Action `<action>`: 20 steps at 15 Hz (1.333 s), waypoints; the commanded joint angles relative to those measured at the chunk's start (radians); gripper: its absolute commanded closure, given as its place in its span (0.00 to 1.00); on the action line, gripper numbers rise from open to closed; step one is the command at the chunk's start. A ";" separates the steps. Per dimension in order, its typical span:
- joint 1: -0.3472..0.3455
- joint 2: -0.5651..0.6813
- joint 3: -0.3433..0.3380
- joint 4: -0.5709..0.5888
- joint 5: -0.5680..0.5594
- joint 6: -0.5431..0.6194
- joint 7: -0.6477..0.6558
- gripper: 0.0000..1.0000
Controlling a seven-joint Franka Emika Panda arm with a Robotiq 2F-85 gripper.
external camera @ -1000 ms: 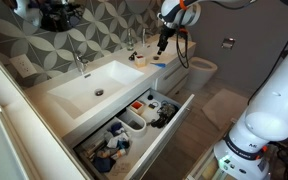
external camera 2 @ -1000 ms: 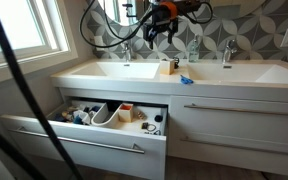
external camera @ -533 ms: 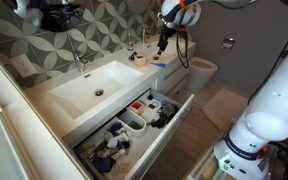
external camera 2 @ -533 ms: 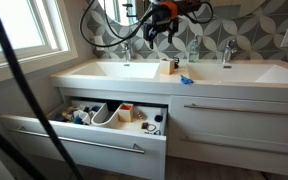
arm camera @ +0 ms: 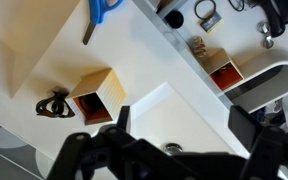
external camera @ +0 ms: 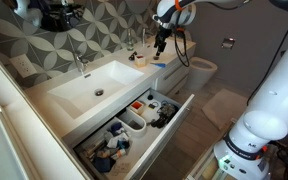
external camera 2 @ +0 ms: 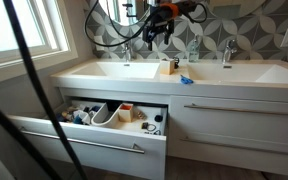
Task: Pick up the orange square cup from the countertop and put it in the drawer in front of the similar cup in the drawer
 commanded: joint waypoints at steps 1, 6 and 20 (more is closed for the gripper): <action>-0.046 0.137 0.039 0.177 -0.075 -0.091 -0.098 0.00; -0.084 0.273 0.085 0.316 -0.122 -0.095 -0.169 0.00; -0.101 0.471 0.159 0.484 -0.193 -0.078 -0.156 0.00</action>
